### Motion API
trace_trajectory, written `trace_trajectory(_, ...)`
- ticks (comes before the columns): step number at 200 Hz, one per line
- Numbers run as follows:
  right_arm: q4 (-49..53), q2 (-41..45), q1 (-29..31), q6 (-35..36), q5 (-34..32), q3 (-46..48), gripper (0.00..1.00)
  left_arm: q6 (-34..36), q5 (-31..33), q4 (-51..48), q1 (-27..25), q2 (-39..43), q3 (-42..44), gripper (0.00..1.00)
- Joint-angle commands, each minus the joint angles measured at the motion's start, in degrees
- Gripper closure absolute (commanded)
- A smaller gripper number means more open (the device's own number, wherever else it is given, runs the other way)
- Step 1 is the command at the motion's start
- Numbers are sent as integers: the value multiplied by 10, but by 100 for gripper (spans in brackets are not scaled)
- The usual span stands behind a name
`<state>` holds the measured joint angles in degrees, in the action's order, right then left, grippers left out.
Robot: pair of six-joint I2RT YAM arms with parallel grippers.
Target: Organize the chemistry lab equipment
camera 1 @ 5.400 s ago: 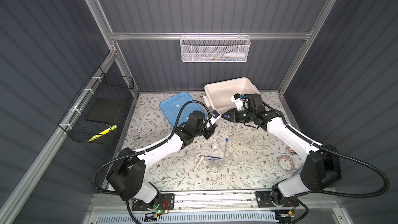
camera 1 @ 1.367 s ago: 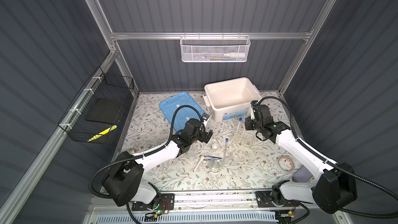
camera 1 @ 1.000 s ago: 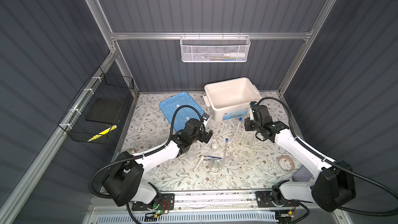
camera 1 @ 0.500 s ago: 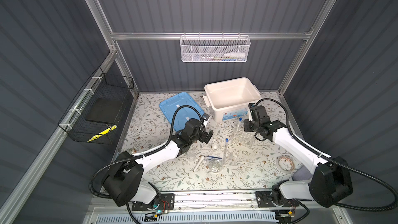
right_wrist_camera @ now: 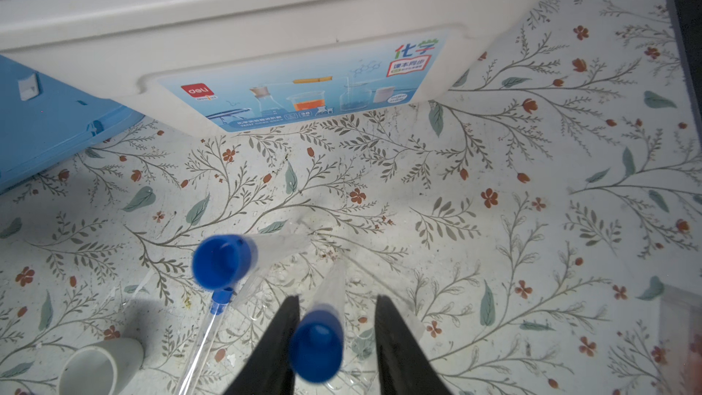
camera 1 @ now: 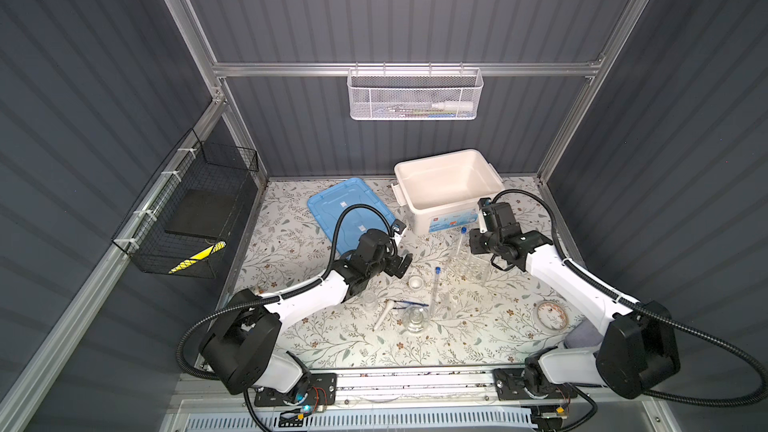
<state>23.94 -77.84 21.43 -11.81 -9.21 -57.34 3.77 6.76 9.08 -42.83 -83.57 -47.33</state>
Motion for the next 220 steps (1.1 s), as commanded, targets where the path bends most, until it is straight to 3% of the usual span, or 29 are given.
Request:
trace_trajectory(1,8,0,3,-5,-3,-14,62,-11,-23,-4,-4,-15,-25,0)
trace_trajectory(127,6,-3,-10,-12,11,-17,56,-20,-38,-15,-9,-36,-43,0)
trace_trajectory(160,3,11,-10,-17,13,-16,44,-18,-39,-25,-17,-44,-53,0)
trace_trajectory(220,-4,36,-15,-8,31,-15,12,-3,-17,-89,-57,-104,-114,0)
